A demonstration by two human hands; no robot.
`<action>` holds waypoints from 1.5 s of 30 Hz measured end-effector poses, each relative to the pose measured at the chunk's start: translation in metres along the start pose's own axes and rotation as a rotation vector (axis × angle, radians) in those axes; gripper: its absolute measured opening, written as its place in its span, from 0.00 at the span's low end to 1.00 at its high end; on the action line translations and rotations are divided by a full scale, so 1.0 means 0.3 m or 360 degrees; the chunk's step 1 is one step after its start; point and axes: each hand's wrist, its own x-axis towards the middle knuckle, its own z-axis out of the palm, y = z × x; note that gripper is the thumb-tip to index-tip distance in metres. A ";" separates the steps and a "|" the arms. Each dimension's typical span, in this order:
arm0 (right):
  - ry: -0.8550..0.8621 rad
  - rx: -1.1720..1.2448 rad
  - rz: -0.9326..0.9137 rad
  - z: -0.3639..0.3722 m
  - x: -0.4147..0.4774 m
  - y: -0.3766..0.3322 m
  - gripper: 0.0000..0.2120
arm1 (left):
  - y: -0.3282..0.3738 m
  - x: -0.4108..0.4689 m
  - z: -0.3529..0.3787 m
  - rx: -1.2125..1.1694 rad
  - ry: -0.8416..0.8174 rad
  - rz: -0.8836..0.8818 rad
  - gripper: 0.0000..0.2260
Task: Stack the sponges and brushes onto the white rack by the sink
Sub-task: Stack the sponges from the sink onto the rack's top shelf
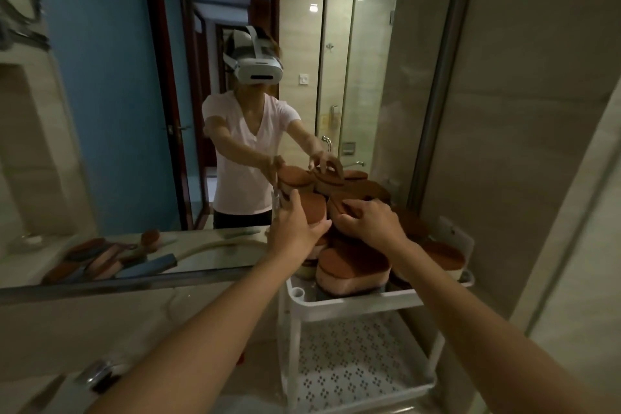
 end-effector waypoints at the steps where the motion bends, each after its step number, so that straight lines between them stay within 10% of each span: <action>1: -0.0029 -0.0044 0.0001 0.008 0.009 0.010 0.22 | -0.002 0.002 -0.001 0.0018 -0.0044 -0.0009 0.38; 7: -0.0246 -0.0153 -0.0013 0.017 0.045 0.038 0.25 | -0.032 -0.001 -0.028 0.0063 -0.0294 0.0003 0.49; 17: -0.0348 -0.0070 -0.0033 -0.011 0.048 0.048 0.25 | -0.011 -0.002 -0.024 0.0431 -0.0123 0.0343 0.33; 24: -0.0306 -0.0028 -0.0020 -0.007 0.052 0.058 0.24 | -0.046 -0.003 0.001 0.0193 -0.0437 0.0222 0.35; 45: -0.0350 -0.0384 -0.0173 -0.003 0.029 0.016 0.23 | -0.034 0.002 0.012 0.0252 -0.0261 0.0255 0.32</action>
